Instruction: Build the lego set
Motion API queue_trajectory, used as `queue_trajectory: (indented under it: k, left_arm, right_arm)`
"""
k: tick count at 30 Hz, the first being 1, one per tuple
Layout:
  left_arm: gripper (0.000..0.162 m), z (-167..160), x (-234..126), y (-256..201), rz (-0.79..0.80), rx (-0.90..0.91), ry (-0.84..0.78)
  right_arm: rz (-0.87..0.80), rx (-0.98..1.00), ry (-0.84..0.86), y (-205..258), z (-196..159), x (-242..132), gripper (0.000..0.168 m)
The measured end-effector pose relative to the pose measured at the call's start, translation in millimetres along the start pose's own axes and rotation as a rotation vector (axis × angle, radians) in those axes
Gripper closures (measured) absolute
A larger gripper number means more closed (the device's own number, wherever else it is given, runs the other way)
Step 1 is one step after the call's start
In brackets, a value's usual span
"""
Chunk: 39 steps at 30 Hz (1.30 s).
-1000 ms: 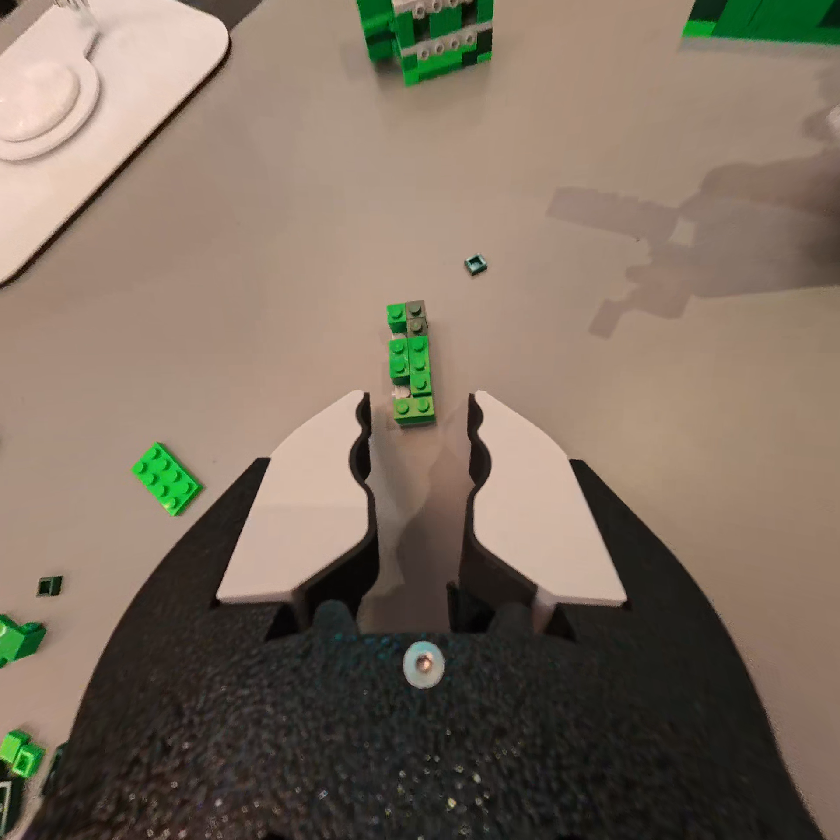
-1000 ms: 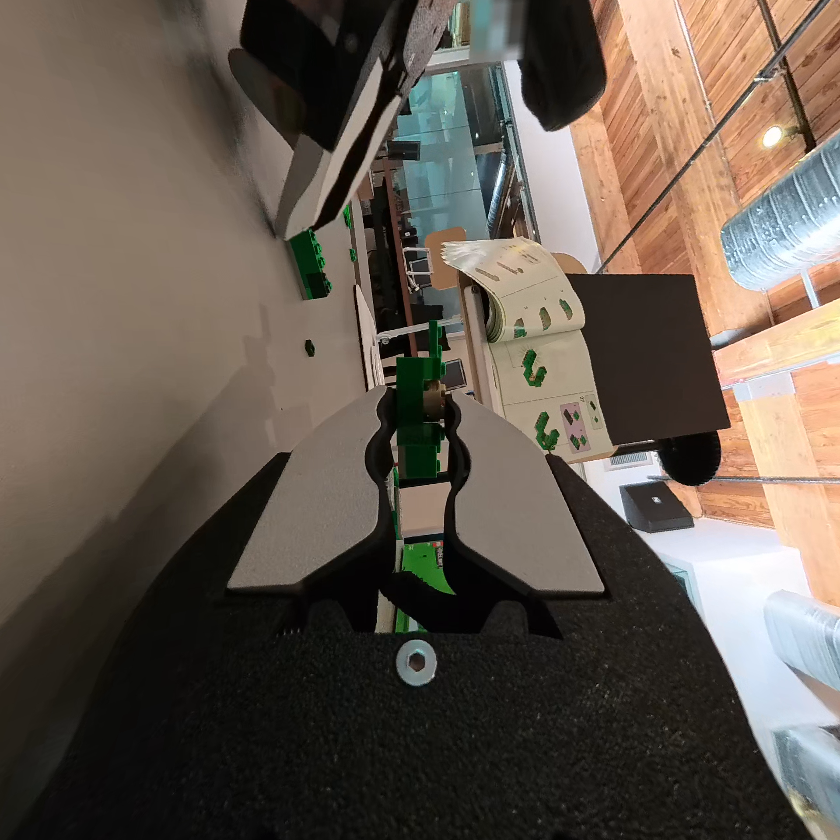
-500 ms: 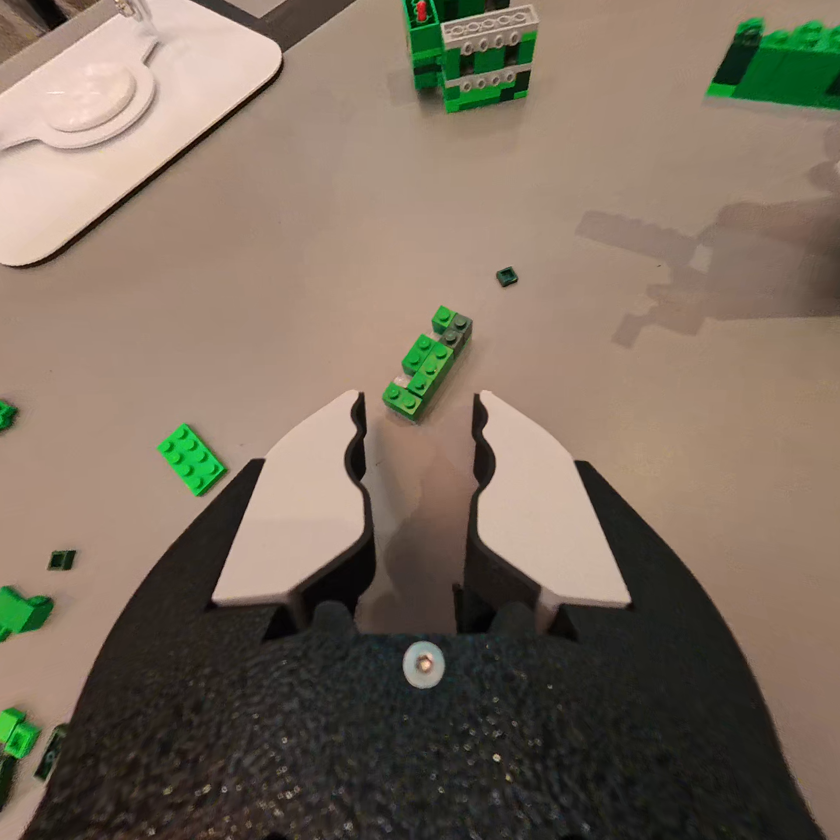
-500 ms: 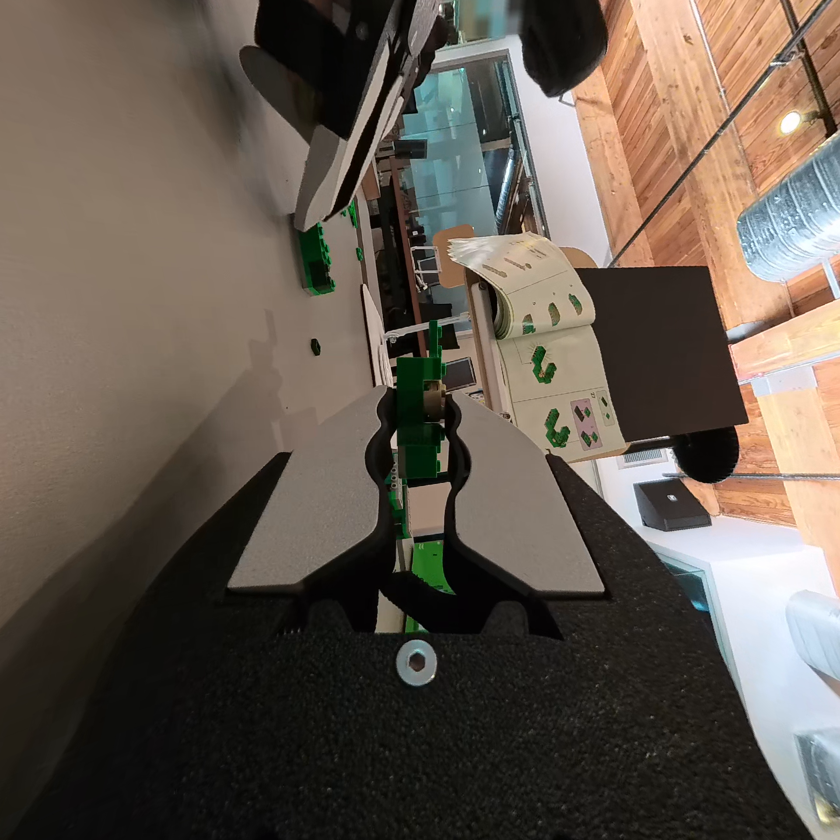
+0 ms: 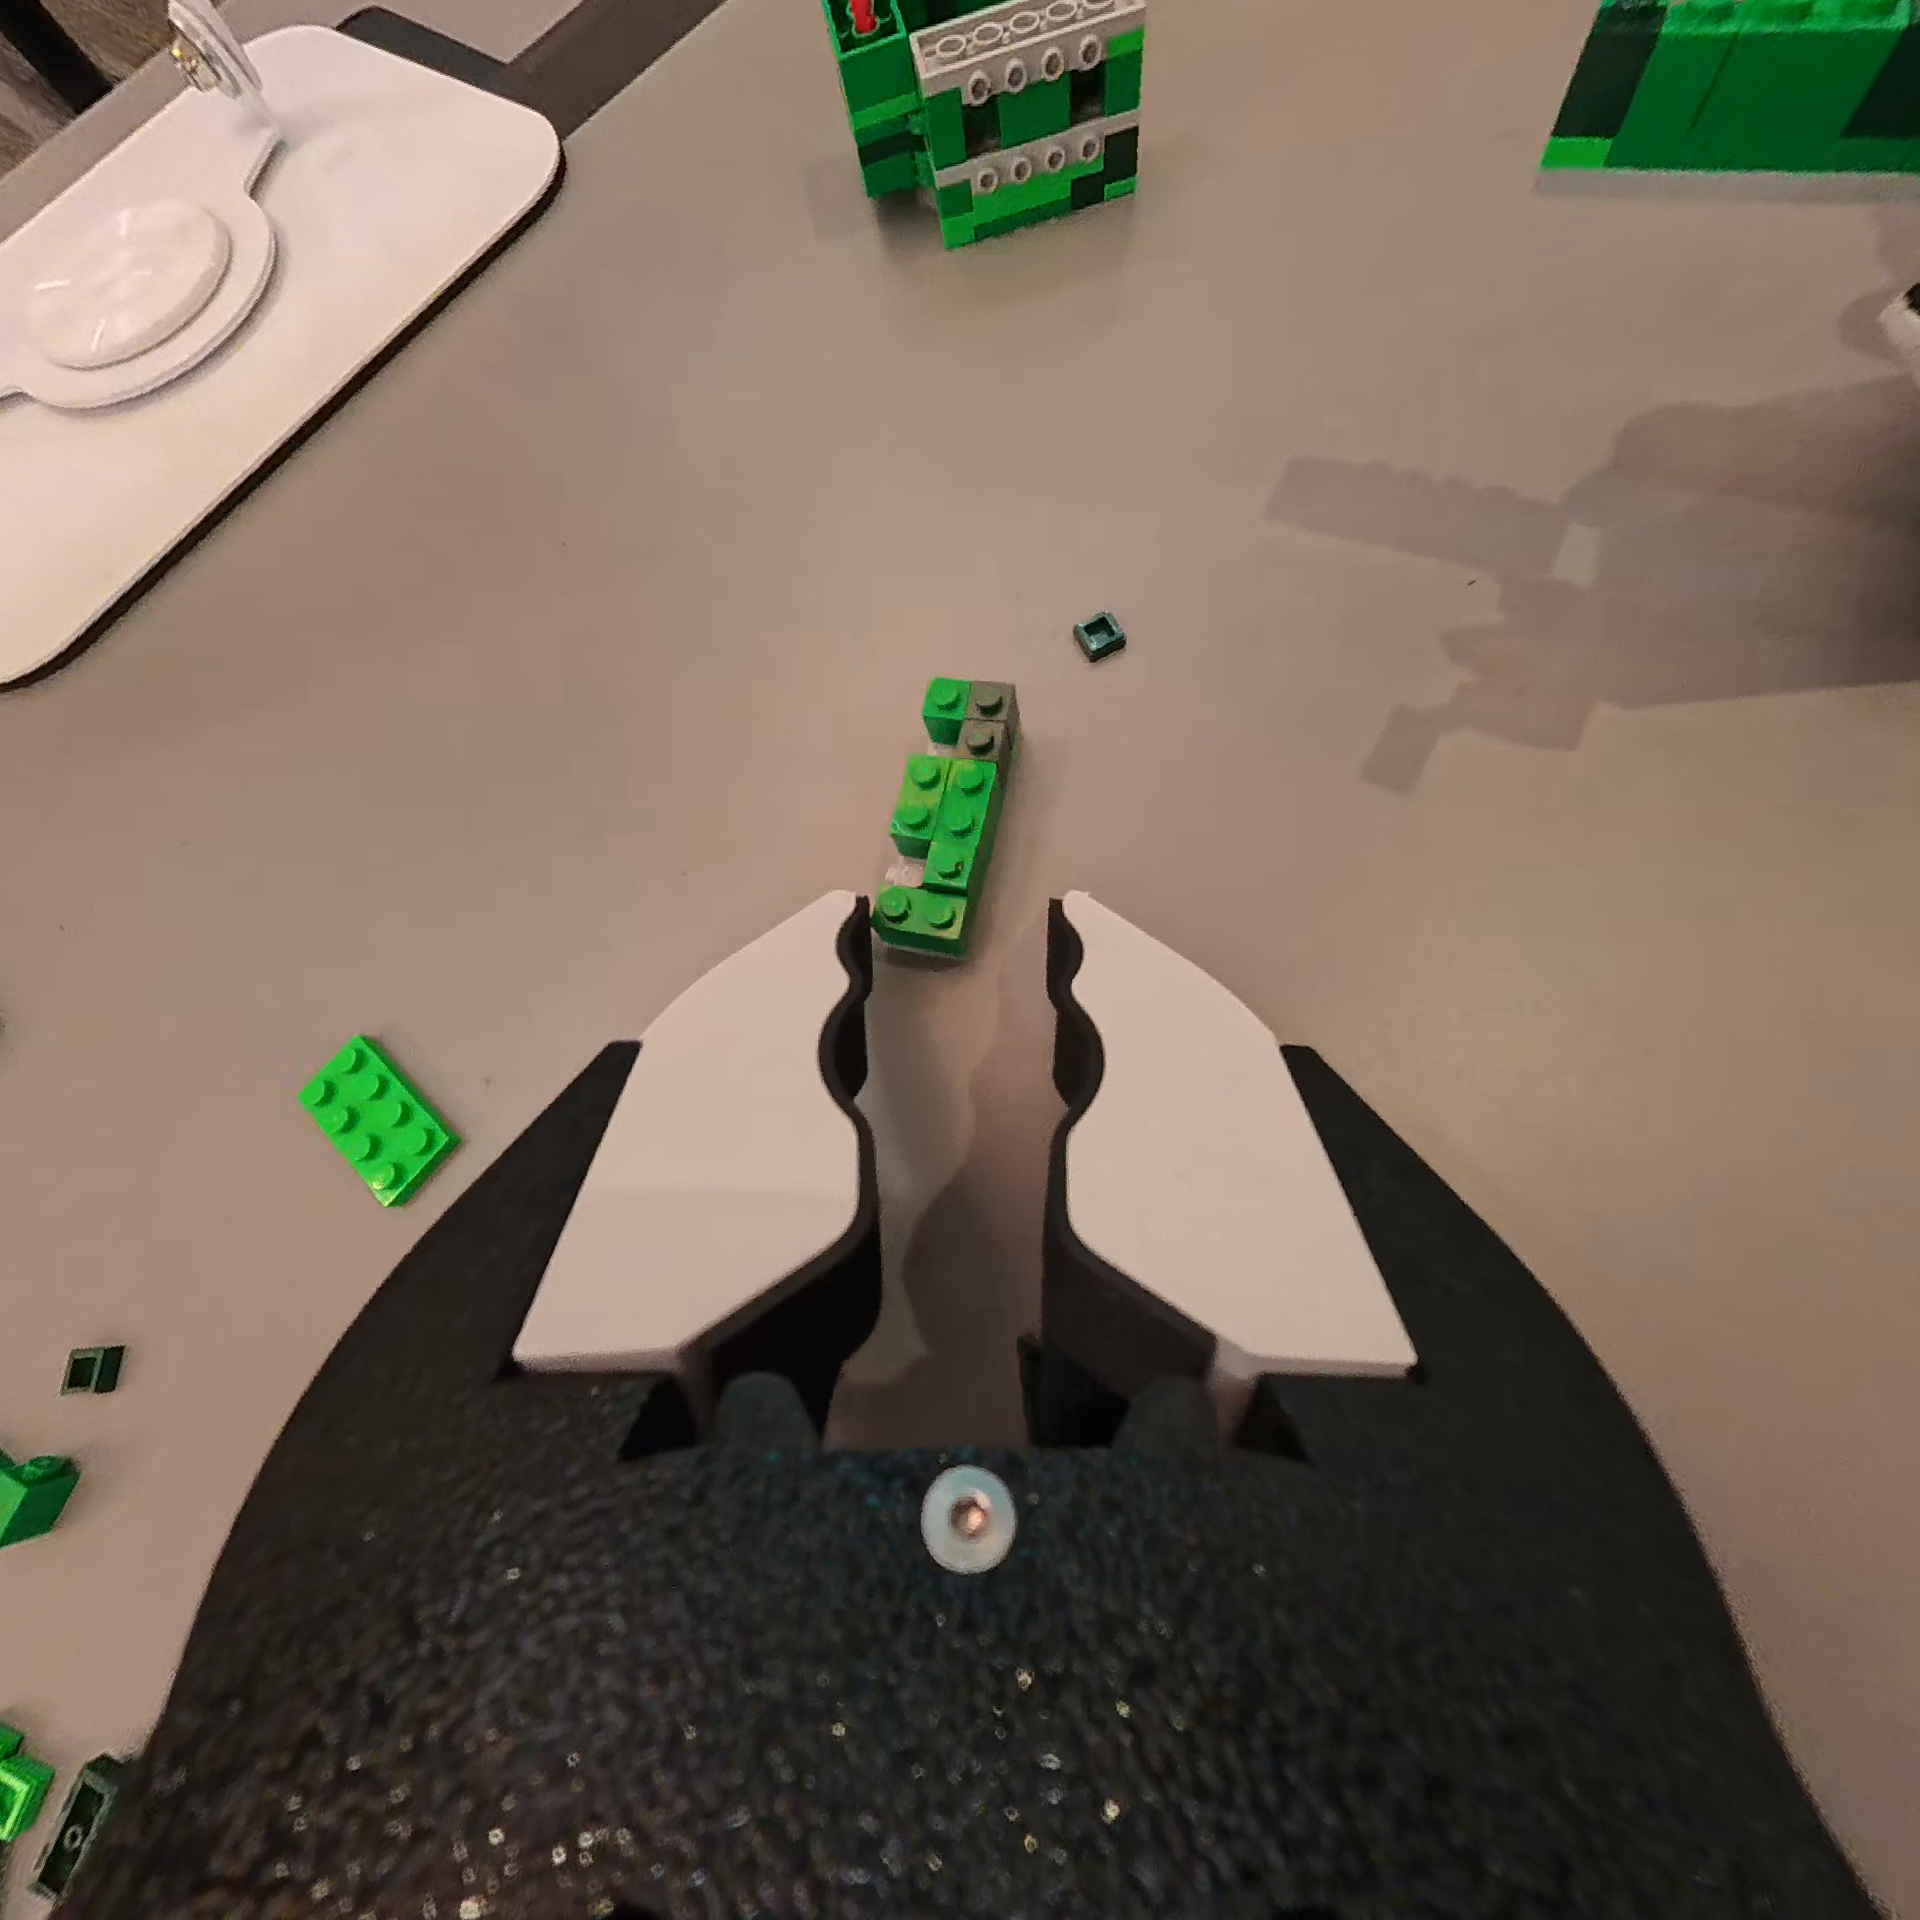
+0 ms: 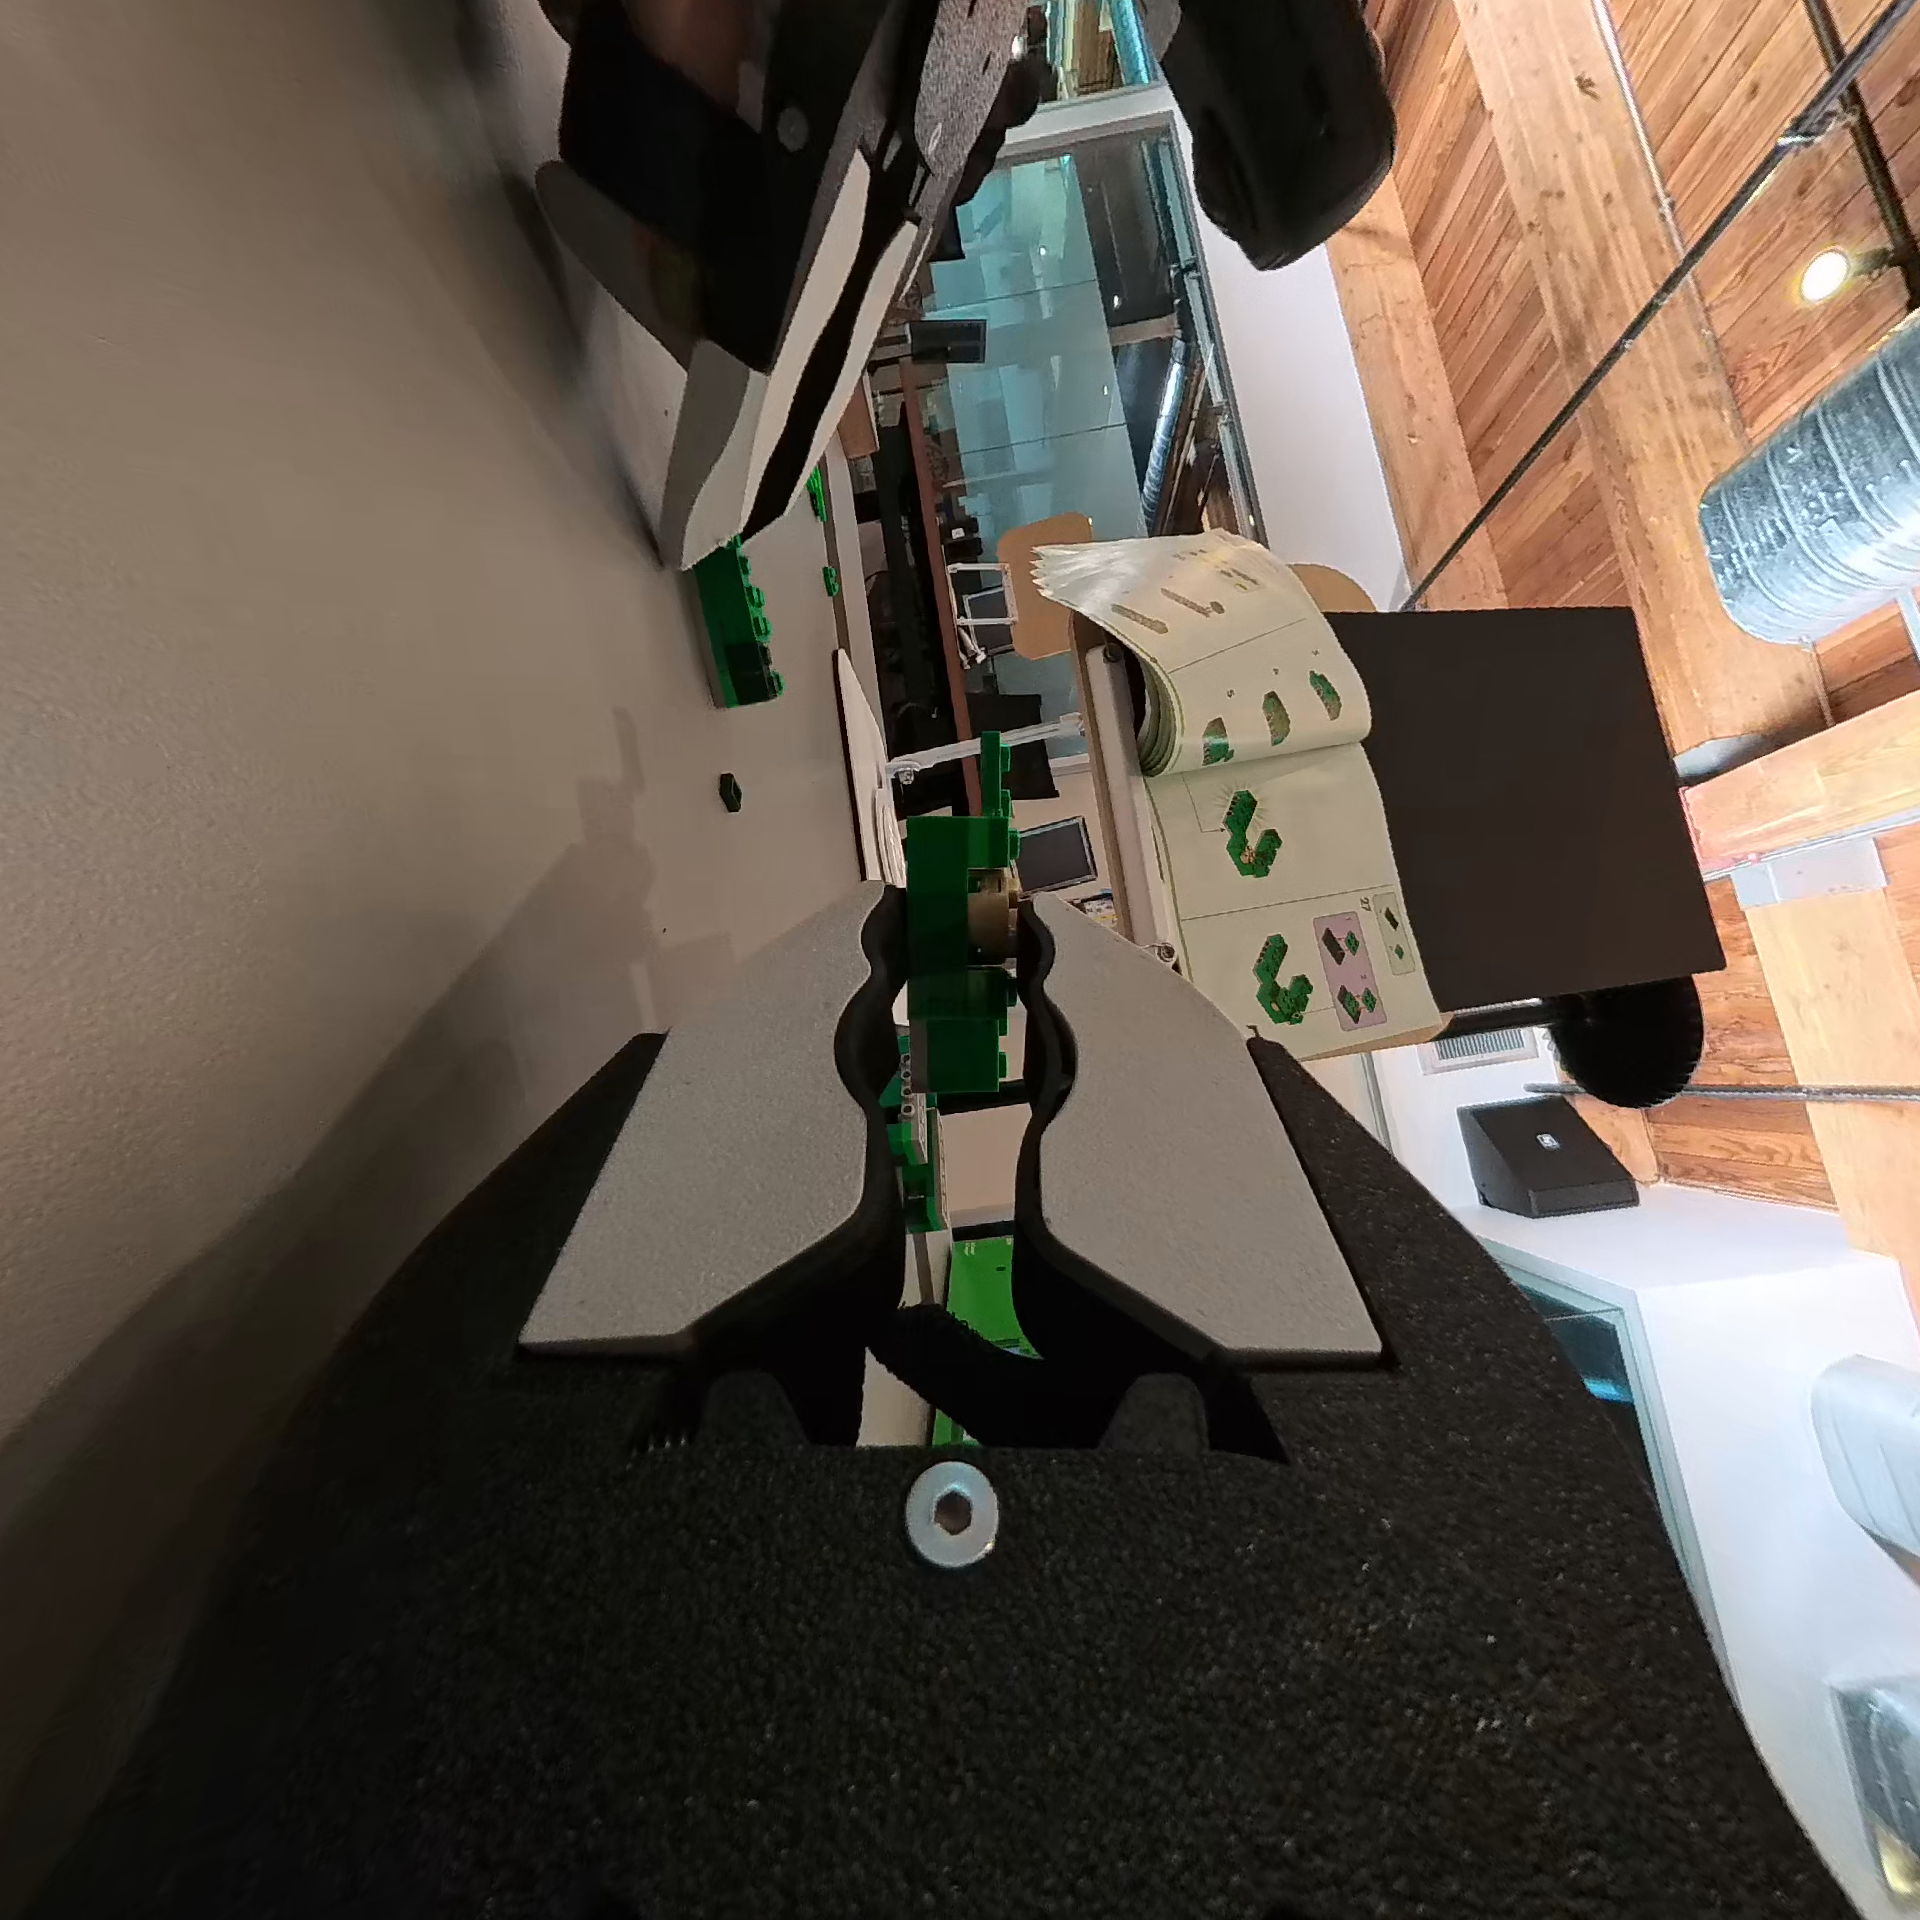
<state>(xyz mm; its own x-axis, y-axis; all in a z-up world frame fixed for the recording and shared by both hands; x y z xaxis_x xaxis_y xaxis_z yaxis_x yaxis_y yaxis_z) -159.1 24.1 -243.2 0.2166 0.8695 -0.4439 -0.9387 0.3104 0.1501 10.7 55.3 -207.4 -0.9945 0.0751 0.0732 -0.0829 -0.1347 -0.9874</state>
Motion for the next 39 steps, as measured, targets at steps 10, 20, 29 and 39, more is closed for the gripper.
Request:
queue_trajectory:
  k: [10,20,29,39]
  left_arm:
    - [0.139,2,0,-22,-0.180,-0.013,-0.002]
    - [0.120,15,-1,-12,-0.046,0.070,-0.078]
    - [0.105,11,4,-12,-0.049,0.045,-0.058]
    - [0.111,13,3,-4,0.053,0.032,-0.052]
  right_arm:
    - [0.002,0.005,0.005,0,-1,0,0.149]
    - [-0.002,0.015,0.004,0,-1,1,0.149]
    - [-0.001,0.014,0.001,0,0,1,0.149]
    - [0.000,0.012,-0.001,0,0,0,0.149]
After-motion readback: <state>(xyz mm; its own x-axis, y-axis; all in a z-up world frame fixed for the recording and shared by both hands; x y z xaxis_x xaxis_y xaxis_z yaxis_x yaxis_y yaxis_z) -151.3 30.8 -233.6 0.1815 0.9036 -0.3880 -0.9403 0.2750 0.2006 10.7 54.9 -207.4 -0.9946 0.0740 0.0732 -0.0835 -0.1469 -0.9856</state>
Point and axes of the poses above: each gripper's, where its closed fingertips meet, x out along the fingers, z out of its top, y = z × x across the jaws, the point moved 4 cm from there along -x, back along the fingers, and after that the axes turned 13 degrees about -y, right-handed, at the moved point
